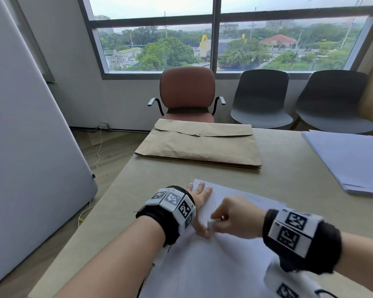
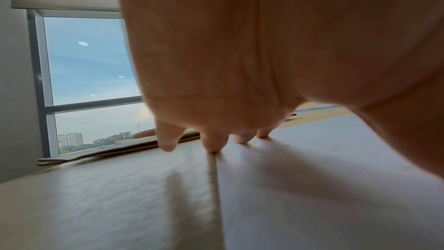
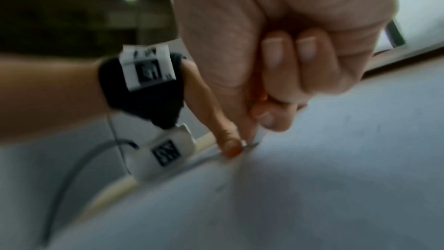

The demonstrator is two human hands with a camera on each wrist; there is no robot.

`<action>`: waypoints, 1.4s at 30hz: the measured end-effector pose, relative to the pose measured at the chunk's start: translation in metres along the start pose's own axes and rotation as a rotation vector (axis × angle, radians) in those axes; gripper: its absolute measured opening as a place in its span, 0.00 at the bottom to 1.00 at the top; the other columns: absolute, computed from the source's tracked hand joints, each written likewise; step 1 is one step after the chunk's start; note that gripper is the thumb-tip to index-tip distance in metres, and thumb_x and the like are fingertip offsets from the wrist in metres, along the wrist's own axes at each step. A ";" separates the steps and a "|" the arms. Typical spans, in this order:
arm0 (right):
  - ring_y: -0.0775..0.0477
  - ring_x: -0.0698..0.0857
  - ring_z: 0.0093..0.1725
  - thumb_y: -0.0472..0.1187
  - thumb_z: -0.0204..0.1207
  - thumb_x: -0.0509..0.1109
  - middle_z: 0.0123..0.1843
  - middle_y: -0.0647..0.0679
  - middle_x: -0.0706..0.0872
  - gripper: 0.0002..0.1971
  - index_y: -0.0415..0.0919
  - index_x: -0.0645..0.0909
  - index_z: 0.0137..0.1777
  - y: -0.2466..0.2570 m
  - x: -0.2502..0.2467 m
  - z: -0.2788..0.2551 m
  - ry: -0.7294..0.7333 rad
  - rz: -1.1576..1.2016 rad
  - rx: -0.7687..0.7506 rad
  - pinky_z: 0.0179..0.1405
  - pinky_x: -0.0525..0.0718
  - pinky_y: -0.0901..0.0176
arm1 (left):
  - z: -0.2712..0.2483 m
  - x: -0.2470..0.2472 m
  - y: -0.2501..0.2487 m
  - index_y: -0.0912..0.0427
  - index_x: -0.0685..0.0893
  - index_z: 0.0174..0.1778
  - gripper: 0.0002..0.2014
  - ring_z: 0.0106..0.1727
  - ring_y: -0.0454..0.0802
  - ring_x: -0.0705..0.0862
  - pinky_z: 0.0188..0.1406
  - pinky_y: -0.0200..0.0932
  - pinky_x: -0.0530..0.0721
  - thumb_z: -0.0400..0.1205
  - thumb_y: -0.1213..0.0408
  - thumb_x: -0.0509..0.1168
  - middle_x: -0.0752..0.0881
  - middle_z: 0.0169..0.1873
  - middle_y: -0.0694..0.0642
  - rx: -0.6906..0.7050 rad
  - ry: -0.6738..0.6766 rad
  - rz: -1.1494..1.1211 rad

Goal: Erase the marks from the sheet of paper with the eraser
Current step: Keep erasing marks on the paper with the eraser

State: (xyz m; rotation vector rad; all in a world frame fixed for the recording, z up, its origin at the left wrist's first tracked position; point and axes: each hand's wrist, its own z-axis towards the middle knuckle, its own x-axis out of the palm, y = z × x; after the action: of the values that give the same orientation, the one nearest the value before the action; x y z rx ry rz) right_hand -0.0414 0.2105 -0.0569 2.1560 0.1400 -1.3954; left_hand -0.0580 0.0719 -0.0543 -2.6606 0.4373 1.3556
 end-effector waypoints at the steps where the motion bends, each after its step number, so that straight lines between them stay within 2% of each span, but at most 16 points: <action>1: 0.55 0.70 0.24 0.46 0.74 0.67 0.18 0.54 0.75 0.18 0.49 0.76 0.22 -0.001 -0.004 0.000 0.031 0.024 0.008 0.28 0.69 0.64 | 0.000 0.000 0.000 0.51 0.31 0.81 0.58 0.83 0.55 0.36 0.79 0.62 0.44 0.73 0.42 0.70 0.32 0.82 0.51 0.000 0.001 0.000; 3: 0.52 0.79 0.33 0.48 0.74 0.68 0.30 0.53 0.85 0.10 0.46 0.88 0.37 -0.008 -0.014 0.012 -0.024 0.018 0.040 0.37 0.78 0.61 | -0.001 -0.002 0.001 0.51 0.31 0.81 0.58 0.83 0.54 0.36 0.79 0.62 0.44 0.73 0.42 0.70 0.33 0.82 0.51 0.004 0.005 -0.008; 5: 0.42 0.86 0.45 0.47 0.73 0.69 0.43 0.41 0.90 0.13 0.37 0.88 0.46 -0.015 -0.020 0.028 -0.168 0.036 0.093 0.46 0.84 0.54 | -0.003 -0.002 0.001 0.51 0.31 0.81 0.57 0.83 0.54 0.37 0.80 0.61 0.44 0.73 0.42 0.70 0.33 0.82 0.51 0.011 0.002 -0.017; 7: 0.39 0.85 0.42 0.45 0.74 0.67 0.36 0.41 0.88 0.13 0.37 0.86 0.35 -0.015 -0.015 0.030 -0.217 0.032 0.099 0.41 0.83 0.55 | -0.003 -0.002 0.001 0.51 0.32 0.81 0.57 0.83 0.54 0.37 0.79 0.62 0.43 0.73 0.42 0.71 0.33 0.82 0.51 0.012 0.001 -0.020; 9: 0.47 0.75 0.30 0.44 0.75 0.65 0.23 0.48 0.75 0.19 0.43 0.73 0.22 -0.009 -0.004 0.017 -0.148 -0.024 0.058 0.32 0.72 0.60 | -0.001 0.000 0.001 0.51 0.31 0.81 0.58 0.83 0.54 0.36 0.79 0.62 0.43 0.72 0.41 0.71 0.33 0.82 0.51 0.008 0.001 -0.015; 11: 0.52 0.68 0.24 0.45 0.75 0.65 0.18 0.48 0.71 0.22 0.45 0.68 0.20 -0.004 0.002 0.002 -0.053 -0.030 0.028 0.28 0.68 0.59 | 0.000 0.001 0.002 0.51 0.31 0.81 0.58 0.83 0.54 0.36 0.79 0.63 0.43 0.72 0.41 0.71 0.32 0.82 0.51 0.005 0.002 -0.005; 13: 0.53 0.71 0.24 0.47 0.74 0.67 0.18 0.52 0.75 0.17 0.47 0.76 0.23 -0.007 -0.006 0.003 -0.018 0.001 0.035 0.28 0.71 0.63 | 0.000 0.001 0.002 0.51 0.31 0.81 0.58 0.83 0.54 0.36 0.79 0.63 0.44 0.73 0.41 0.71 0.32 0.82 0.51 0.001 0.001 -0.008; 15: 0.51 0.82 0.34 0.50 0.73 0.68 0.31 0.52 0.86 0.12 0.43 0.87 0.39 -0.014 -0.015 0.016 -0.081 0.021 0.090 0.40 0.83 0.60 | -0.001 0.000 0.001 0.52 0.31 0.81 0.57 0.83 0.54 0.35 0.79 0.62 0.43 0.73 0.42 0.70 0.32 0.82 0.51 0.004 0.000 -0.020; 17: 0.43 0.86 0.47 0.49 0.73 0.68 0.46 0.43 0.90 0.15 0.38 0.88 0.48 -0.020 -0.018 0.028 -0.185 0.035 0.130 0.51 0.86 0.53 | -0.002 -0.001 0.000 0.52 0.31 0.81 0.57 0.83 0.54 0.36 0.79 0.61 0.43 0.73 0.42 0.70 0.32 0.82 0.51 0.006 0.000 -0.033; 23: 0.52 0.68 0.25 0.47 0.76 0.65 0.21 0.47 0.72 0.15 0.40 0.82 0.32 -0.004 0.003 -0.008 -0.034 -0.022 -0.028 0.31 0.68 0.60 | 0.001 0.000 0.001 0.52 0.31 0.81 0.58 0.83 0.54 0.35 0.79 0.62 0.43 0.73 0.42 0.71 0.32 0.82 0.52 0.002 0.006 -0.016; 25: 0.54 0.70 0.25 0.48 0.75 0.67 0.20 0.51 0.75 0.13 0.47 0.83 0.30 -0.007 -0.006 -0.002 -0.031 -0.032 0.001 0.32 0.71 0.62 | 0.001 -0.001 0.001 0.52 0.31 0.81 0.58 0.83 0.55 0.36 0.79 0.62 0.43 0.73 0.42 0.70 0.32 0.82 0.52 0.002 0.010 -0.014; 30: 0.44 0.73 0.33 0.45 0.74 0.66 0.24 0.49 0.73 0.15 0.38 0.79 0.28 -0.020 -0.015 0.024 -0.223 -0.025 0.100 0.35 0.73 0.57 | -0.003 -0.001 0.000 0.52 0.31 0.82 0.58 0.83 0.54 0.36 0.80 0.60 0.44 0.73 0.42 0.70 0.32 0.82 0.51 0.009 0.000 -0.024; 35: 0.54 0.69 0.21 0.46 0.76 0.65 0.17 0.51 0.73 0.23 0.45 0.68 0.19 -0.010 0.002 -0.008 -0.058 -0.055 -0.011 0.24 0.65 0.67 | 0.001 0.000 0.003 0.50 0.30 0.81 0.58 0.83 0.53 0.36 0.80 0.61 0.43 0.72 0.40 0.70 0.32 0.82 0.50 0.005 0.011 -0.017; 37: 0.57 0.71 0.21 0.48 0.75 0.66 0.16 0.57 0.75 0.19 0.48 0.74 0.21 -0.011 -0.005 -0.007 -0.004 -0.058 0.012 0.24 0.65 0.70 | 0.001 -0.001 0.002 0.51 0.30 0.81 0.58 0.83 0.54 0.35 0.80 0.61 0.43 0.72 0.40 0.70 0.31 0.81 0.50 0.003 0.016 -0.016; 39: 0.58 0.79 0.29 0.49 0.74 0.68 0.25 0.59 0.84 0.12 0.45 0.86 0.34 -0.017 -0.014 0.007 -0.070 -0.033 0.070 0.31 0.78 0.64 | 0.000 -0.001 0.001 0.51 0.30 0.81 0.58 0.83 0.54 0.36 0.80 0.61 0.43 0.73 0.41 0.70 0.32 0.82 0.51 0.004 0.011 -0.019; 42: 0.40 0.86 0.47 0.45 0.73 0.67 0.45 0.40 0.90 0.14 0.35 0.88 0.46 -0.022 -0.019 0.021 -0.227 0.009 0.126 0.47 0.85 0.52 | -0.002 -0.001 0.000 0.52 0.31 0.81 0.57 0.83 0.54 0.36 0.80 0.61 0.43 0.73 0.42 0.70 0.32 0.82 0.52 0.007 0.005 -0.027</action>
State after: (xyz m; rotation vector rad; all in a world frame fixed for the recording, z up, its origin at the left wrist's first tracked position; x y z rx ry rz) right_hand -0.0753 0.2224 -0.0553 2.0748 -0.0453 -1.6713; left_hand -0.0569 0.0714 -0.0528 -2.6549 0.4035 1.3381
